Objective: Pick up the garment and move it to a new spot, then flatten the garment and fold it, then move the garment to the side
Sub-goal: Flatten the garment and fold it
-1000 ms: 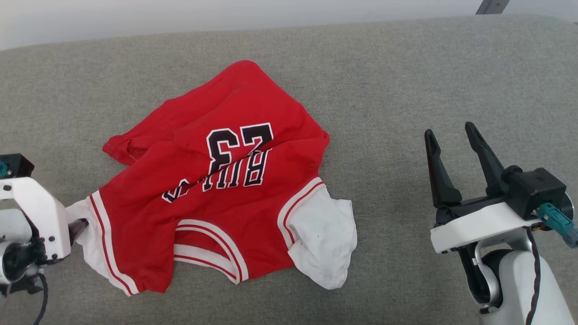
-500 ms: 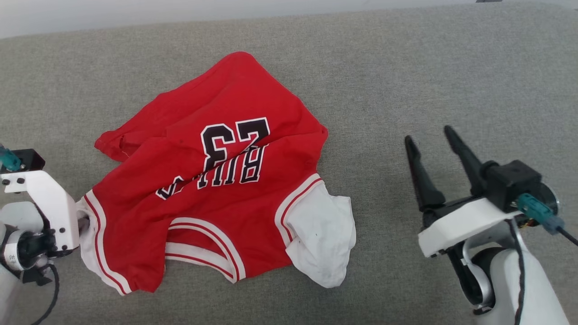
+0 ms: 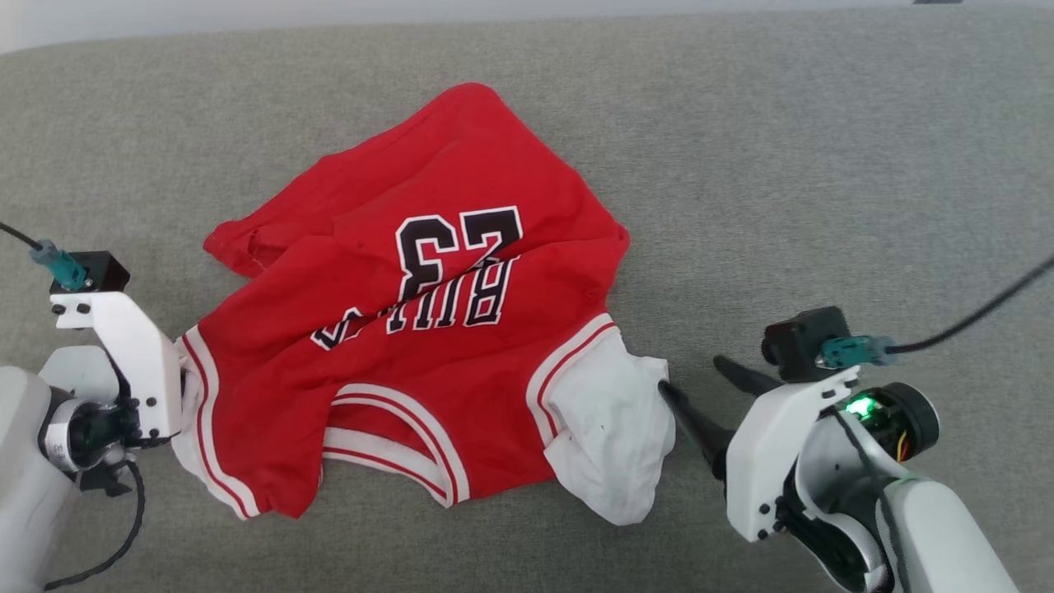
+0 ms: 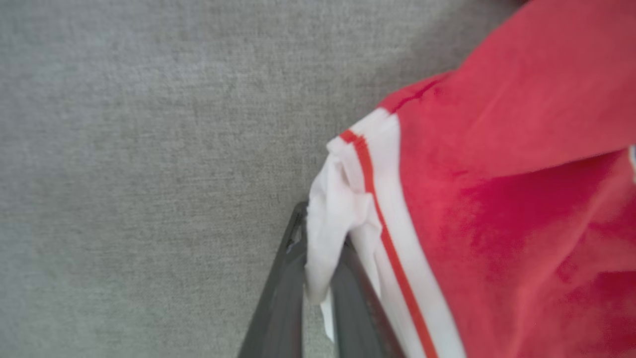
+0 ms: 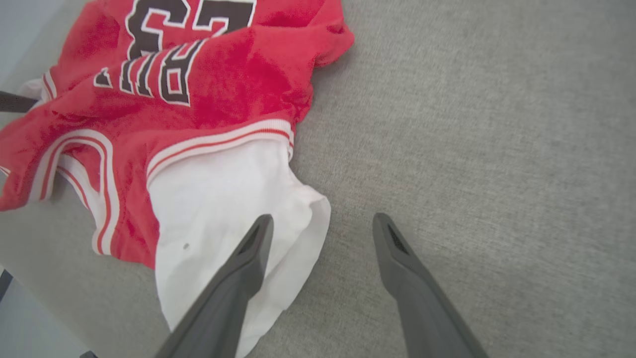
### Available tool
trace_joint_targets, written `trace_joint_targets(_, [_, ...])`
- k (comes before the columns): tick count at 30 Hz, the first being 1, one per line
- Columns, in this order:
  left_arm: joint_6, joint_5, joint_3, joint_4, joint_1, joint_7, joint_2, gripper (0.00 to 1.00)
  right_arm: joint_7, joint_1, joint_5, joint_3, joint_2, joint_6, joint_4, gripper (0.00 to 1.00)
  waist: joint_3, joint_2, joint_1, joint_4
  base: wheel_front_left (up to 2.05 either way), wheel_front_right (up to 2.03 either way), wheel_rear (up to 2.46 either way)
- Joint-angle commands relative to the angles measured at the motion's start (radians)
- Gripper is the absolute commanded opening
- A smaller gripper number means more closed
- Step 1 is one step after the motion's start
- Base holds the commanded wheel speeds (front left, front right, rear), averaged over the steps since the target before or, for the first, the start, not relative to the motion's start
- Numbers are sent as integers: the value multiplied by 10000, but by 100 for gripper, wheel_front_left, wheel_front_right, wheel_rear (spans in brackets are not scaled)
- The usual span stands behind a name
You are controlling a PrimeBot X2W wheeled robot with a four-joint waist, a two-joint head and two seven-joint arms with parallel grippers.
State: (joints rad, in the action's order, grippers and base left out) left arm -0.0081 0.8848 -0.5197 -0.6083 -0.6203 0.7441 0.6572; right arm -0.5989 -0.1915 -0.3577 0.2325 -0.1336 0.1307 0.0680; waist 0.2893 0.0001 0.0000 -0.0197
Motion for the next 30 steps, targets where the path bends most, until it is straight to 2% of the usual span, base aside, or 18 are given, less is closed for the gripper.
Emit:
trace_joint_targets(1, [-62, 2, -224, -194, 133, -24, -308, 0, -341, 12, 11, 75, -30, 1, 97, 100, 58, -1, 0, 85, 0, 0, 0])
trace_joint_targets(5, [-177, -32, -263, -326, -94, -136, -454, 0, -1245, -266, 248, 361, -119, 1, 52, 100, 182, -1, 0, 275, 0, 0, 0])
trace_joint_targets(8, [-261, -62, -318, -449, -272, -226, -611, 0, -1484, -507, 490, 652, -190, 1, -255, 100, 283, -1, 0, 441, 0, 0, 0])
trace_joint_targets(18, [-565, -109, -437, -987, -758, -584, -1006, 0, -1979, -1192, 990, 1805, -499, -1, -2971, 100, 427, -1, 0, 824, 0, 0, 0])
trace_joint_targets(19, [-604, -119, -448, -1041, -790, -613, -1009, 0, -1948, -1266, 970, 1882, -521, -1, -3178, 91, 416, -1, 0, 845, 0, 0, 0])
trace_joint_targets(20, [-618, -121, -458, -1104, -833, -639, -1012, 0, -1842, -1378, 930, 1999, -546, -2, -3328, 31, 401, -1, 0, 856, 0, 0, 0])
trace_joint_targets(21, [-662, -106, -463, -1173, -861, -676, -1022, 0, -1708, -1474, 819, 1991, -514, -2, -3430, 0, 375, -1, 0, 868, 0, 0, 0])
trace_joint_targets(25, [-799, -53, -455, -1304, -979, -751, -938, 0, -1351, -1852, 560, 1963, -576, -2, -3396, 0, 244, -1, 0, 890, 0, 0, 0])
trace_joint_targets(30, [-934, 196, -279, -1027, -1331, -535, -589, 0, -1440, -2322, -56, 1459, -813, -2, -2480, 0, -96, -1, 0, 854, 0, 0, 0])
